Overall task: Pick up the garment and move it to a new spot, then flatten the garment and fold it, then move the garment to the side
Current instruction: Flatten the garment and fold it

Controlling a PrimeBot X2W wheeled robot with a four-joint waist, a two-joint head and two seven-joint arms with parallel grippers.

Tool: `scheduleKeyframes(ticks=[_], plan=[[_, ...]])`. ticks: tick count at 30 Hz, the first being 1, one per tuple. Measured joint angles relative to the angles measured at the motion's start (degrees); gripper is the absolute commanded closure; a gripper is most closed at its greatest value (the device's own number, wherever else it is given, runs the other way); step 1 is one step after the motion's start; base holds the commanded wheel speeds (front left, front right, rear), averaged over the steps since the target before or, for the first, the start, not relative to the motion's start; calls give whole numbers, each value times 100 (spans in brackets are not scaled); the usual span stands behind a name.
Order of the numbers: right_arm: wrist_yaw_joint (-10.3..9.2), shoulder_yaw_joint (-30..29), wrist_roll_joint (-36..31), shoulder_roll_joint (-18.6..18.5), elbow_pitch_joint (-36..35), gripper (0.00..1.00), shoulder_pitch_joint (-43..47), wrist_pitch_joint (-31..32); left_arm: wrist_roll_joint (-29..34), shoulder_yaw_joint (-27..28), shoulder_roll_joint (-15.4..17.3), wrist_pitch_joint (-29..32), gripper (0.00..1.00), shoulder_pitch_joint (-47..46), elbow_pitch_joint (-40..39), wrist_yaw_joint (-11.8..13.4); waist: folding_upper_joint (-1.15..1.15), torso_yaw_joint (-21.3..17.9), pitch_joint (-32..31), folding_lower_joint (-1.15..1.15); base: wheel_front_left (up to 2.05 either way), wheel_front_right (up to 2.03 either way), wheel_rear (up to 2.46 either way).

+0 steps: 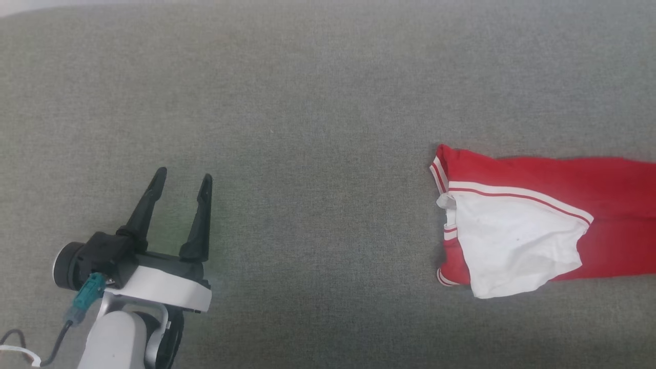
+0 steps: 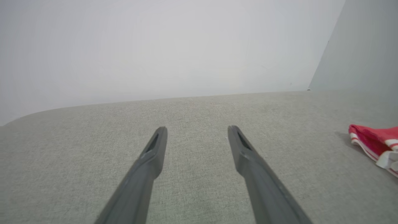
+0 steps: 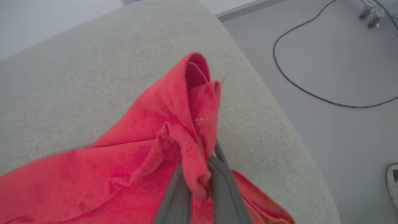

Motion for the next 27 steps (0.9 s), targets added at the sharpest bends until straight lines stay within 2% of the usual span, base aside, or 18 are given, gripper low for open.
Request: scheduleKeyframes(ticks=[2,4,7,14,20,27], plan=[[-1,272,59,75,-196,100,49,36,5,21,-24,0,0,6,-40,0,0,0,-69,0,0,0,0],[0,843,174,211,-797,100,326,145,-13,7,-66,0,0,90,-16,0,0,13,-201,0,0,0,0],[-1,1392,383,328,-1526,100,642,274,-59,-9,-75,1,0,223,48,0,0,43,-341,0,0,0,0],[-1,2356,600,614,-2930,100,973,679,-99,-79,-91,0,0,383,81,0,0,210,-587,0,0,0,0],[-1,3022,499,962,-3370,100,895,859,-48,-120,-133,0,0,443,136,0,0,447,-728,0,0,0,0],[-1,3719,409,1267,-3215,100,608,931,-47,-197,-157,0,0,486,172,0,0,705,-802,0,0,0,0]])
